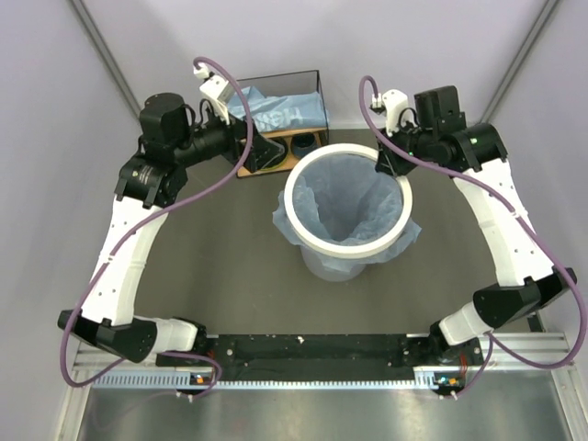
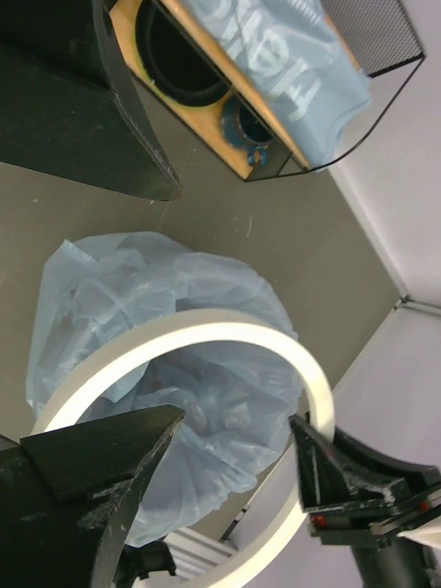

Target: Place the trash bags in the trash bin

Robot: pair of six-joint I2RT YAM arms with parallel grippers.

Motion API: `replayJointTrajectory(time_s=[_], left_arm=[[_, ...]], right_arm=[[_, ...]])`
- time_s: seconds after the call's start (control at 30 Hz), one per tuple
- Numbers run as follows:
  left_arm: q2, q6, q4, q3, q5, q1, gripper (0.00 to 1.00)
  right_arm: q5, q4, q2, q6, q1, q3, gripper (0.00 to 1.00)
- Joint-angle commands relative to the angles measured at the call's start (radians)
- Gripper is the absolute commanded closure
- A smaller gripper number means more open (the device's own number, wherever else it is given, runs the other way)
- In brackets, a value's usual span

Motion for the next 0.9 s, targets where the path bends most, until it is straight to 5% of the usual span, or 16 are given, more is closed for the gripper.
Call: replayJointTrajectory(time_s=[0.0, 0.53, 0.87], left_arm=[[-0.015, -0.013, 0.013, -0.020, 0.056, -0.009, 0.01], [0.030, 0.018, -0.034, 0.006, 0.036, -0.015, 0.01], [0.053, 0.029, -0.043, 0.017, 0.019, -0.015, 0.01]], right_arm=[[-0.067, 0.142, 0.010, -0.019, -0.023, -0.011, 1.00], [-0.094, 0.256, 0.066, -0.070, -0.050, -0.094, 0.99], [-0.100, 0.262, 0.067, -0.085, -0.050, -0.138, 0.74]])
